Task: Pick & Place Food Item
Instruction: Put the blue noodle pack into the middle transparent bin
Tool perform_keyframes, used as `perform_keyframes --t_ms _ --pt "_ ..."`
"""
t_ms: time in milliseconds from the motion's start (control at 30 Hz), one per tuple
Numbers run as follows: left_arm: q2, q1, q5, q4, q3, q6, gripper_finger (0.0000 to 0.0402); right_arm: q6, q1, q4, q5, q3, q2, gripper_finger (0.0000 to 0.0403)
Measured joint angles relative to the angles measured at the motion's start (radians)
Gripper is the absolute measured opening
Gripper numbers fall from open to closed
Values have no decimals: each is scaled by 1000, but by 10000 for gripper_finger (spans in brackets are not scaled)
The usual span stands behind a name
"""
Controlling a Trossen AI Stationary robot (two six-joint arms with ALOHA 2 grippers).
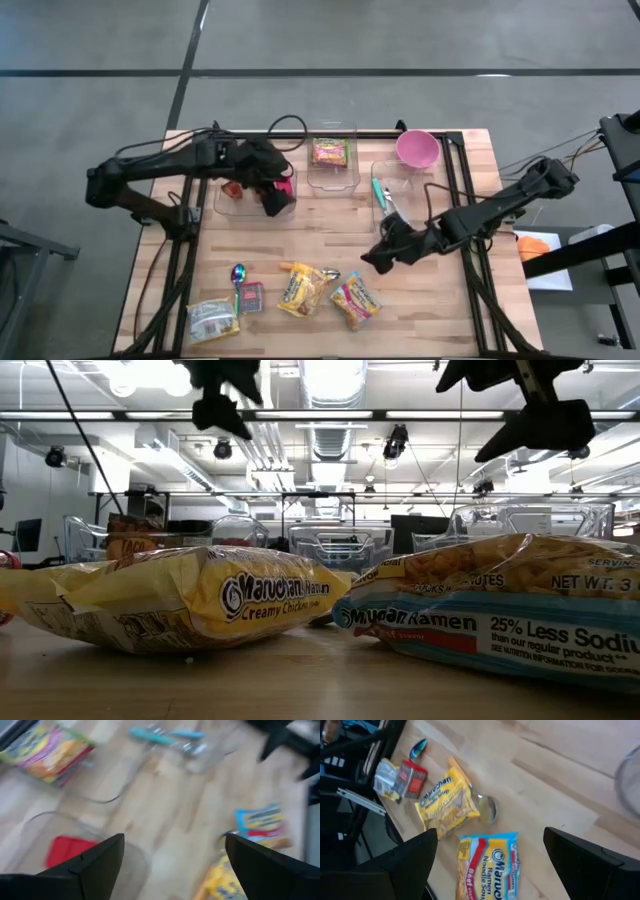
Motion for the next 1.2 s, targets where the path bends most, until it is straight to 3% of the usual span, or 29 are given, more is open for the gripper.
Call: perform_keyframes --t_ms 167,400,567,800,933,1200 --pt "-18 -66 11 42 -1 -14 355 -43 6 -48 -48 110 128 359" --pt "-19 -166 31 94 -1 -14 355 -100 36 -263 -108 313 364 359" --pt "-35 -219 39 145 -1 -14 355 -140 48 -261 -172 383 465 359" --pt "-94 -262 87 398 -89 4 356 -114 45 -216 -183 338 495 359" --pt "-140 -262 132 517 -181 -67 356 -97 25 -207 -183 275 472 359" --pt "-180 -263 136 541 -253 -153 356 -89 -28 57 -222 145 448 359"
